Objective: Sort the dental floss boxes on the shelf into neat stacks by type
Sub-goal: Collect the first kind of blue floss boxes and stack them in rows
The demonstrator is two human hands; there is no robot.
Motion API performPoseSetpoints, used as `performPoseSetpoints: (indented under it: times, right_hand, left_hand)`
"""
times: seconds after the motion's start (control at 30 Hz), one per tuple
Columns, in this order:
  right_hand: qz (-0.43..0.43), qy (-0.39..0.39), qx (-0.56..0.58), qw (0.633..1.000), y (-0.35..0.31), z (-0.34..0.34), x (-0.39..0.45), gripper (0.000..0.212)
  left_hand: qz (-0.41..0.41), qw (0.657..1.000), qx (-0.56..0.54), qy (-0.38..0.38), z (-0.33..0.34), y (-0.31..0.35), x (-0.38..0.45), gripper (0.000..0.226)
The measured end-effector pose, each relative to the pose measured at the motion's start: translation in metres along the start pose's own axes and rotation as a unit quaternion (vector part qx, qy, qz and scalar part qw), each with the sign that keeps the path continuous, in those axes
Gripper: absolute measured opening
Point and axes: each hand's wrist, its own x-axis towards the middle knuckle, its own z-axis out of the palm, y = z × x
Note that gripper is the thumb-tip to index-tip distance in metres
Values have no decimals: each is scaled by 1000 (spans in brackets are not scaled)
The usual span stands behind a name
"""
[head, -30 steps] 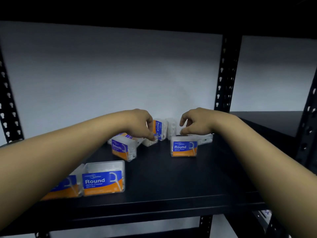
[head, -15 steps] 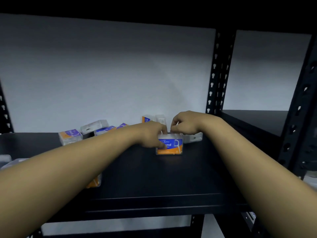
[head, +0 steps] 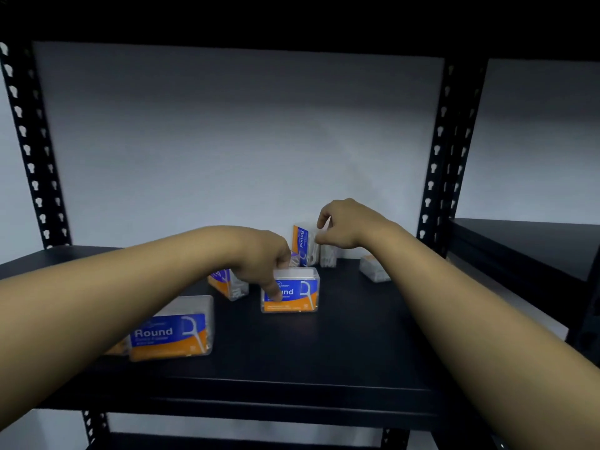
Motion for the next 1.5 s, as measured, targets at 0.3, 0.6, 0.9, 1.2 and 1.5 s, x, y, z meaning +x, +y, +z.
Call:
performPoseSetpoints:
  times: [0.3, 0.6, 0.9, 1.2, 1.5]
  right_hand:
    - [-10, 57, -33, 998, -5, 23, 33, 50]
    - [-16, 66, -60, 996, -4, 40, 43, 48]
    - [-35, 86, 60, 994, -5, 29, 30, 50]
    - [-12, 27, 77, 997, -4, -12, -13, 32]
    - [-22, -86, 11, 996, 5, -29, -69, 31]
  left_hand:
    - [44, 995, -61, 58, 1, -5, -18, 60]
    - [53, 992, -78, 82, 4, -3, -15, 51]
    - [48, 992, -75, 89, 6, -2, -16, 53]
    - [41, 993, -79, 83, 8, -4, -14, 55]
    - [34, 993, -77, 85, 10, -6, -13, 57]
